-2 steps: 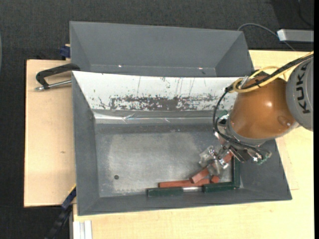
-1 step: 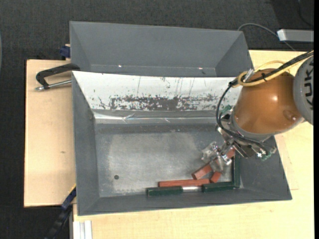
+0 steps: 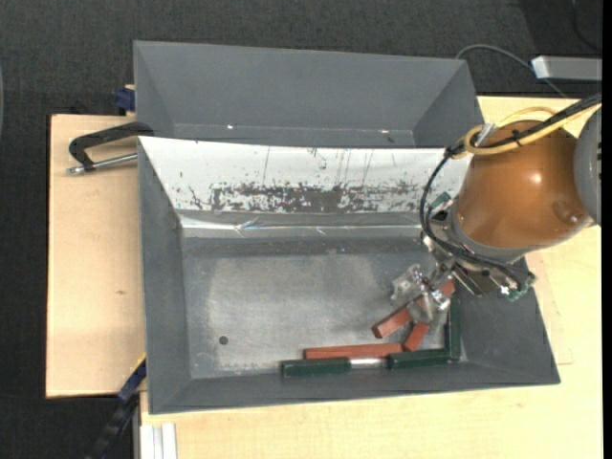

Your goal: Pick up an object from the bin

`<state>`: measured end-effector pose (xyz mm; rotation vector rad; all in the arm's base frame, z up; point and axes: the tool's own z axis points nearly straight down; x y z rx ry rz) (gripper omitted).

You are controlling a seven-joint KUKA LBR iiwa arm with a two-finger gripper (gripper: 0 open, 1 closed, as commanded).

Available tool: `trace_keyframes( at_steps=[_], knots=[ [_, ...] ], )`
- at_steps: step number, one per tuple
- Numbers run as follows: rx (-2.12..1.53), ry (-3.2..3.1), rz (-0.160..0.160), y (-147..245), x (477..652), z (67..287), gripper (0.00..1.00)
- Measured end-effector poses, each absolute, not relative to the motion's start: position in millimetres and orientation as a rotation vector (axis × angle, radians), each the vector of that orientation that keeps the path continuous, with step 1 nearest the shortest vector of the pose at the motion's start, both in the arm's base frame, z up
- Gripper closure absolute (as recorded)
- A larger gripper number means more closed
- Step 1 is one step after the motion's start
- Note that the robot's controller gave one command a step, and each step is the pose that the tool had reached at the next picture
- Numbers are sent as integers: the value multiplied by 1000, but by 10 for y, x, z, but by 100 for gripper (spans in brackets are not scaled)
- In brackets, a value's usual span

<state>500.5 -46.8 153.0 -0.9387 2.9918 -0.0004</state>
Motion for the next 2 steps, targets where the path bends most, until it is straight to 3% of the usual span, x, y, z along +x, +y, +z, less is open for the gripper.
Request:
trace_keyframes(
  at_steps=[2],
  knots=[
    [-938,2991,-1,-465,5008,1768,100]
  ],
)
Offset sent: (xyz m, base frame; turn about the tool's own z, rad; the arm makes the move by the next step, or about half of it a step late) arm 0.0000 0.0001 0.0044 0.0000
